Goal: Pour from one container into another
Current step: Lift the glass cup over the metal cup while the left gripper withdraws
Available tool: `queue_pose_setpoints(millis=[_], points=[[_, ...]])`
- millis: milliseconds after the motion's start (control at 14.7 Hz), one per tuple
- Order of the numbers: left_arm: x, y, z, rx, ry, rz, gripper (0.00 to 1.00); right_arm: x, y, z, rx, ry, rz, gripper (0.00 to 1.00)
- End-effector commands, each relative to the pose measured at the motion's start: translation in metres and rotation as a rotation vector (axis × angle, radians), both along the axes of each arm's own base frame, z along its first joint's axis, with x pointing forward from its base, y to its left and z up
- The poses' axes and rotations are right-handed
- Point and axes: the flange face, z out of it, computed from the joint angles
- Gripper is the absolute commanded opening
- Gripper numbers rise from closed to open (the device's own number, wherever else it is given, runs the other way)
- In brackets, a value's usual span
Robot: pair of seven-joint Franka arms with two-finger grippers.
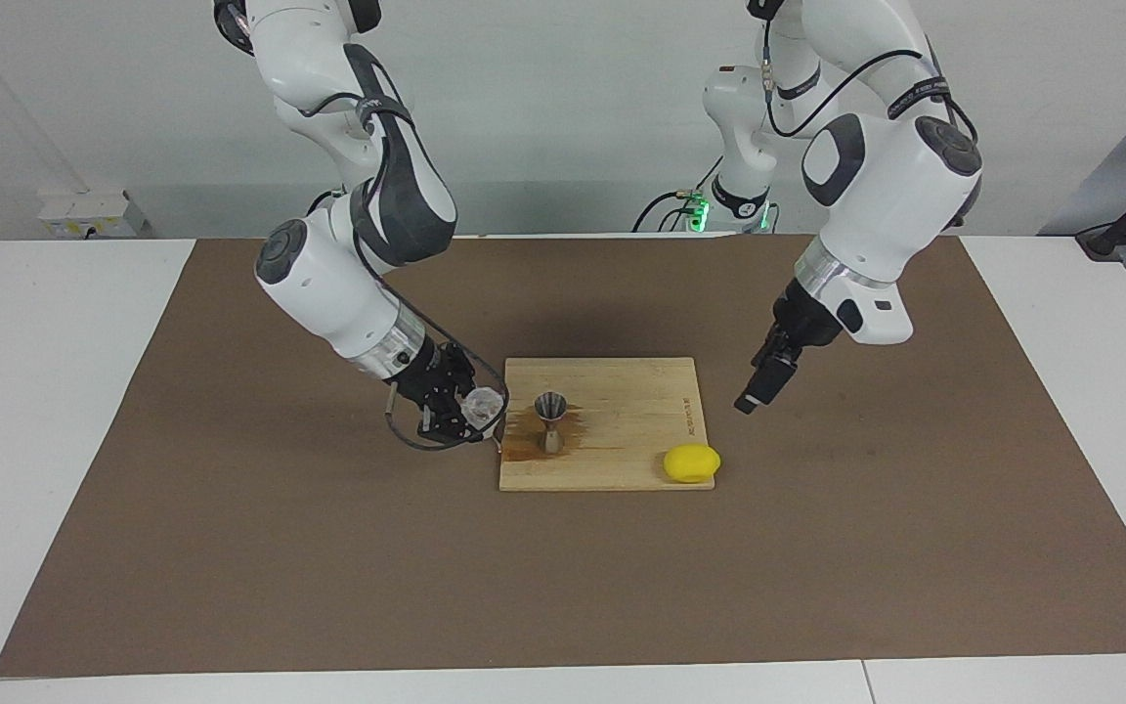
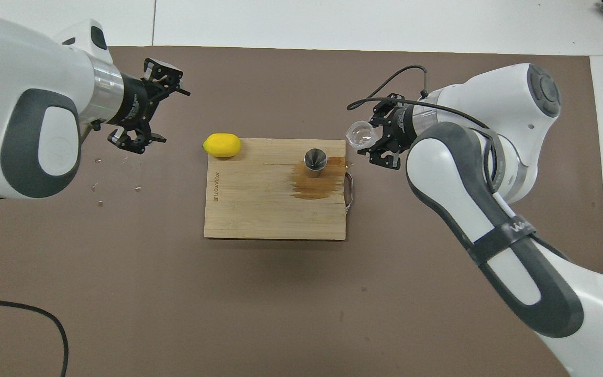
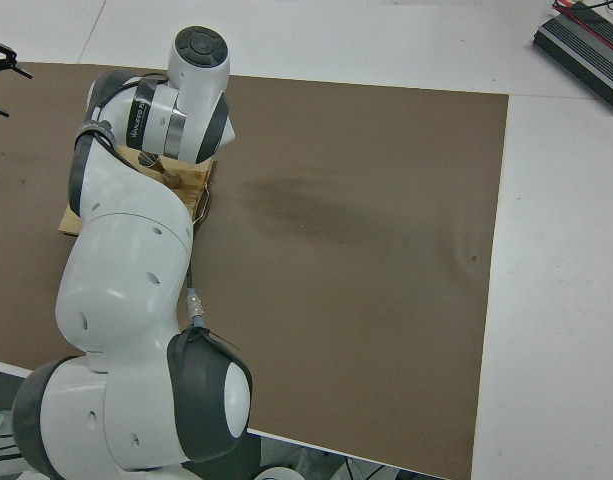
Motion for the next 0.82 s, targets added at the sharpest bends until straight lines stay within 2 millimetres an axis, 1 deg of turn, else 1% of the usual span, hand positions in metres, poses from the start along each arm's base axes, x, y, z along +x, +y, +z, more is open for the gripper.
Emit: queue_pose_setpoints(millis=[0, 68, 136, 205, 341, 477, 545, 614, 682, 750], points=[[-0.008, 0.042, 0.026, 0.085, -0.07, -0.146, 1.0, 0.008, 0.014, -0.001, -0.039, -0.016, 0.007, 0.0], [-0.007, 0.073, 0.032, 0.101, -0.076, -0.181, 1.0, 0.007, 0.024, -0.001, -0.057, -0.025, 0.032, 0.0], [-0.01, 0.092, 0.041, 0.113, -0.094, -0.239, 1.0, 0.005, 0.029, -0.002, -0.073, -0.027, 0.041, 0.0], [-0.014, 0.113, 0.048, 0.127, -0.114, -0.299, 1.0, 0.005, 0.029, -0.003, -0.095, -0.032, 0.051, 0.0], [-0.022, 0.143, 0.058, 0.147, -0.117, -0.382, 1.0, -0.001, 0.047, -0.007, -0.127, -0.034, 0.09, 0.0], [-0.031, 0.163, 0.067, 0.176, -0.13, -0.514, 1.0, -0.003, 0.051, -0.012, -0.155, -0.038, 0.109, 0.0], [-0.036, 0.169, 0.071, 0.222, -0.123, -0.6, 1.0, -0.003, 0.051, -0.011, -0.171, -0.044, 0.118, 0.0], [-0.041, 0.169, 0.076, 0.271, -0.113, -0.669, 1.0, -0.002, 0.053, -0.006, -0.177, -0.056, 0.125, 0.0], [-0.048, 0.166, 0.082, 0.305, -0.098, -0.729, 1.0, -0.003, 0.058, -0.005, -0.187, -0.054, 0.141, 0.0], [-0.054, 0.168, 0.084, 0.326, -0.075, -0.794, 1.0, -0.005, 0.062, -0.005, -0.199, -0.058, 0.154, 0.0]])
